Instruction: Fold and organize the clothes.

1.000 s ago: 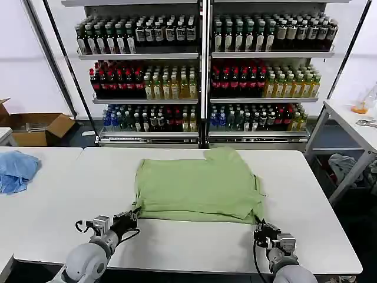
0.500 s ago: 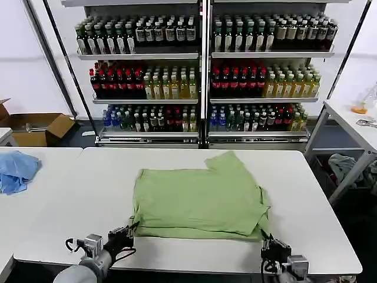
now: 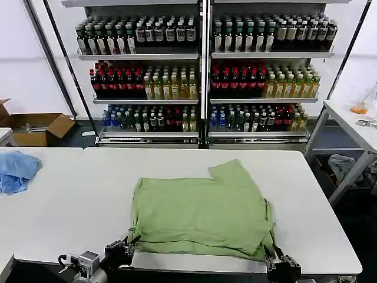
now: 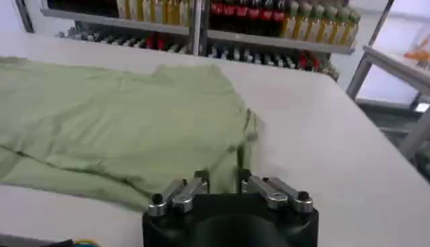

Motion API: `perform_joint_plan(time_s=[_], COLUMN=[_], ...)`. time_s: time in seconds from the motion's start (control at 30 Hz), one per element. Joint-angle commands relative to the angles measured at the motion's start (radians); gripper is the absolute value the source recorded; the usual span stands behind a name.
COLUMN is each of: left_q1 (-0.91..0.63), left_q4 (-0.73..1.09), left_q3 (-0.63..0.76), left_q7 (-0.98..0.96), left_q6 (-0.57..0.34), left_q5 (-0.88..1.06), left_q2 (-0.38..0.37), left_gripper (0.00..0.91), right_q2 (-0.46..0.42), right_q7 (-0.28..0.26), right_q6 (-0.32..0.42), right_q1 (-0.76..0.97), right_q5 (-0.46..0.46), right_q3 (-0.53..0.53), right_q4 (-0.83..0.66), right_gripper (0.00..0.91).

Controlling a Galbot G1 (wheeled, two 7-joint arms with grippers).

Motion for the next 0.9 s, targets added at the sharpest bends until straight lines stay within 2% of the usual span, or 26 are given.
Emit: perform_joint_plan(time_s=[0.03, 0.17, 0.43, 0.67, 0.9], left_q1=[-0.062, -0.187, -0.476, -0.672, -0.815], left_q4=[0.012, 0.104, 0.310, 0.444, 0.576], left_q3=[-0.040, 0.006, 0.161, 0.280, 0.377], left_q7=[-0.038, -0.067, -0.084, -0.100, -0.109], left_q6=[-0.018, -0.045, -0.043, -0.023, -0.001], left_q5=[-0.045, -0.063, -0.071, -0.082, -0.085], left_q2=[0.034, 0.036, 0.015, 0.007, -0.035], left_gripper=[0.907, 0.907, 0.907, 0.907, 0.907], right_q2=[-0.052, -0.087, -0.140, -0.141, -0.087], right_q7=[0.003, 0.021, 0.074, 0.100, 0.097], right_q6=[0.004, 0.003, -0.062, -0.106, -0.116], right_q1=[0.051, 0.195, 0.632, 0.888, 1.095], right_q5=[0.041, 0.083, 0.216, 0.323, 0.345], right_q3=[0.094, 0.058, -0.148, -0.288, -0.389], right_q4=[0.032, -0.056, -0.309, -0.513, -0.704], right_gripper=[0.907, 0.907, 0.907, 0.907, 0.907])
